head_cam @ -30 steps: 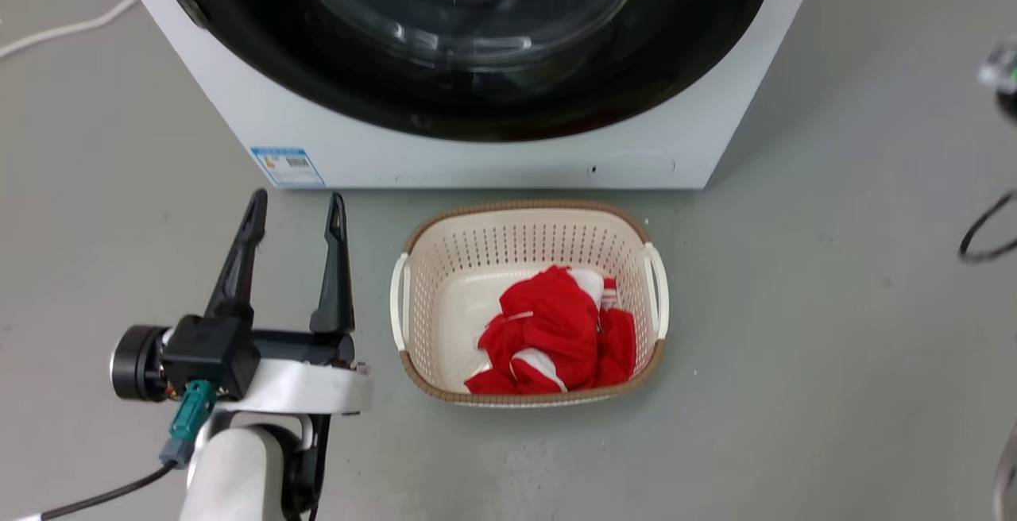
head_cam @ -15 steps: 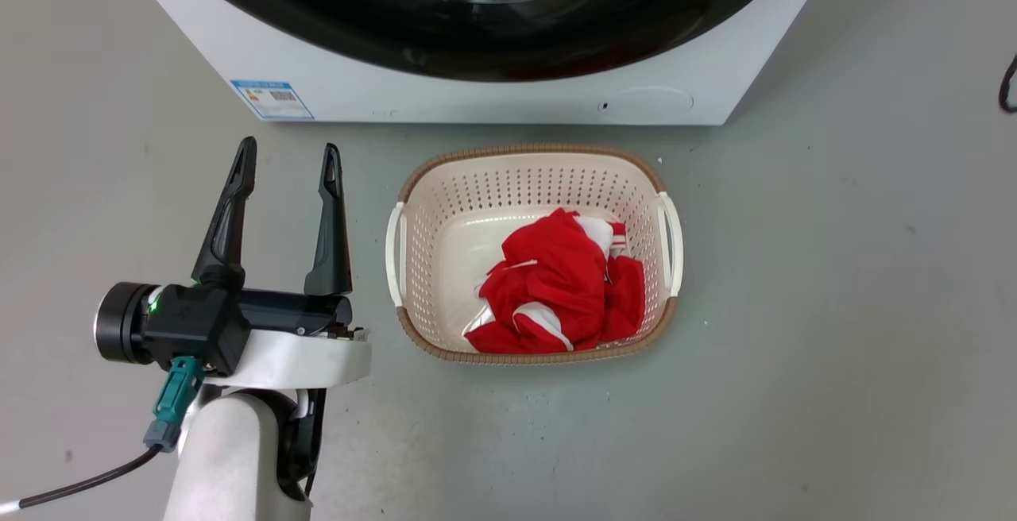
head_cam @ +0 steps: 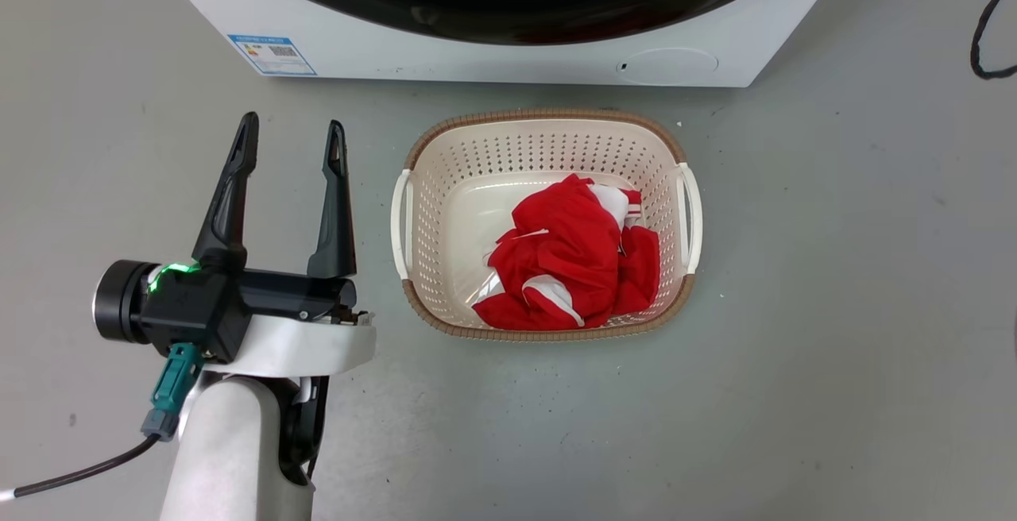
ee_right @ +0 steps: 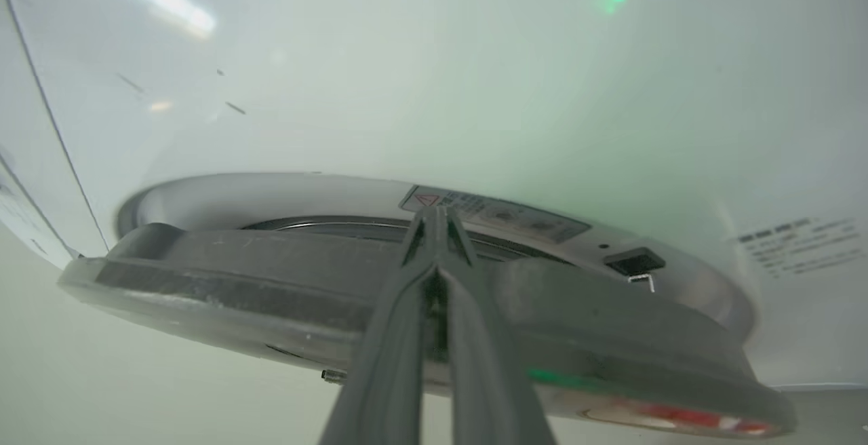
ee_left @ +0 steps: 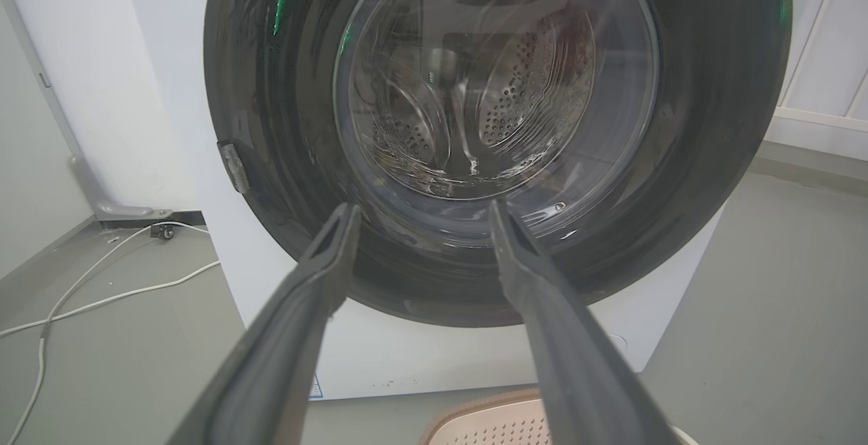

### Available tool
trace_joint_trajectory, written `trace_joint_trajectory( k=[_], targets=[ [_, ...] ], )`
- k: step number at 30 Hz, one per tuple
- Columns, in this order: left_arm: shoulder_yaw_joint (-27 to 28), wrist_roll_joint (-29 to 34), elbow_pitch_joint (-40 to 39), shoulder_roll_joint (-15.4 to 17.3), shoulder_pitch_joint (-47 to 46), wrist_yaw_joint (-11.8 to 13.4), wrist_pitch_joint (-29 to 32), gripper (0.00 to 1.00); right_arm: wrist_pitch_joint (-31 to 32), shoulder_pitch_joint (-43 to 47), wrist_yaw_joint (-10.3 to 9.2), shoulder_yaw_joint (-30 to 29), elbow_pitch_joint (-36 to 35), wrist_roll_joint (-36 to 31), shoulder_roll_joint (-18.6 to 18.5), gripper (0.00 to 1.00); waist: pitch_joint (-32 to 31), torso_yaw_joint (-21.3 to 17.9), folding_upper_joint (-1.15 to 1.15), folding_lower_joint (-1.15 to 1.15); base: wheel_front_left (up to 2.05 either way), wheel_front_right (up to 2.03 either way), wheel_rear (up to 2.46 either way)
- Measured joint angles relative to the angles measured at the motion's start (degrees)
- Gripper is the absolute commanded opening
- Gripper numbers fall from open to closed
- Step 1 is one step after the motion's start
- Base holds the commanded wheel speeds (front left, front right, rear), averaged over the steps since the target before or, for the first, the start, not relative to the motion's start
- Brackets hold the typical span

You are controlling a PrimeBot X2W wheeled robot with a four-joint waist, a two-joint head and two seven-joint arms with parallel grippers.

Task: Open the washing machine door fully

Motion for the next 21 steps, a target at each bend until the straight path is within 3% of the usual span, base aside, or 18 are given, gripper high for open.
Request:
trace_joint_trajectory(
  k=[9, 21],
  targets=[
    [-0.6, -0.3, 0.8, 0.0, -0.4, 0.5, 0.0, 1.0, 4.5, -2.1, -0.01, -3.8, 2.9, 0.9, 1.3, 0.0, 0.0, 0.4, 0.0, 0.0, 0.0, 0.0, 0.0],
    [-0.9, -0.6, 2.1, -0.1, 0.1, 0.8, 0.0, 1.0, 16.7, 2.8, 0.0, -5.4, -1.6, 1.7, 0.9, 0.0, -3.2, -1.0, 0.0, 0.0, 0.0, 0.0, 0.0]
  ],
)
